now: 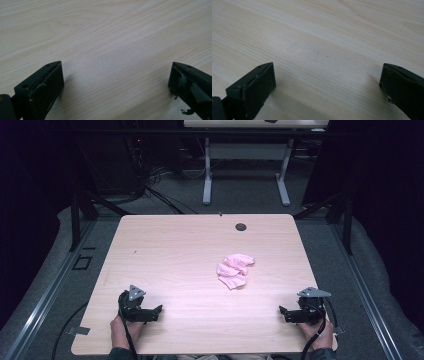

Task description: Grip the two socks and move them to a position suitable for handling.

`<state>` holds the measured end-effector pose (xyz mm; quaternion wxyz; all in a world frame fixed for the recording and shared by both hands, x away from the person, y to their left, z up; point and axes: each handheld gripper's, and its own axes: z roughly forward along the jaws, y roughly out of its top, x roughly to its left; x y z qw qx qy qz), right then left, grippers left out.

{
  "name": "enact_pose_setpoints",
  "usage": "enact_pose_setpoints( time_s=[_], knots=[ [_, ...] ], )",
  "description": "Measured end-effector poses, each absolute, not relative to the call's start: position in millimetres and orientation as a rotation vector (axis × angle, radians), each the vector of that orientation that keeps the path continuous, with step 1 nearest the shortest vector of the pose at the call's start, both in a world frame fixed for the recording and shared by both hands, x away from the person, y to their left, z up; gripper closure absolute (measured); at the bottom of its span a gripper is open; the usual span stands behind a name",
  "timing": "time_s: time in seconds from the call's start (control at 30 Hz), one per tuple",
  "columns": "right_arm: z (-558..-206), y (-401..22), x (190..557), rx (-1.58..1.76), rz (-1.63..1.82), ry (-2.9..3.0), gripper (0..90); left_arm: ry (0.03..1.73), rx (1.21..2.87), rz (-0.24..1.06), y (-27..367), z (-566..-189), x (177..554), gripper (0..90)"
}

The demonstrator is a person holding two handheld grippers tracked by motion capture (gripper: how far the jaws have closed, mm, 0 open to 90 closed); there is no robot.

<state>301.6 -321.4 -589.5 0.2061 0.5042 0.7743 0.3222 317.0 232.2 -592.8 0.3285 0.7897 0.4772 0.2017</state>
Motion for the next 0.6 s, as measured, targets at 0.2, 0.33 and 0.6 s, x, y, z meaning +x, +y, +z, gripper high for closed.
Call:
enact_pose_setpoints(
  time_s=[0.2, 0.33, 0.6],
  knots=[
    [-589.3, -321.3, 302.5, 1.412, 0.892, 2.155, 0.0, 1.253, 2.064, 0.530, 231.8, -592.9, 317.0, 0.1],
    [-588.7, -321.3, 303.4, 1.421, 0.881, 2.156, 0.0, 1.257, 2.061, 0.531, 231.6, -592.9, 317.0, 0.1],
    [-587.6, -320.9, 305.8, 1.454, 0.868, 2.143, 0.0, 1.261, 2.059, 0.533, 231.4, -592.9, 316.9, 0.1]
  ],
)
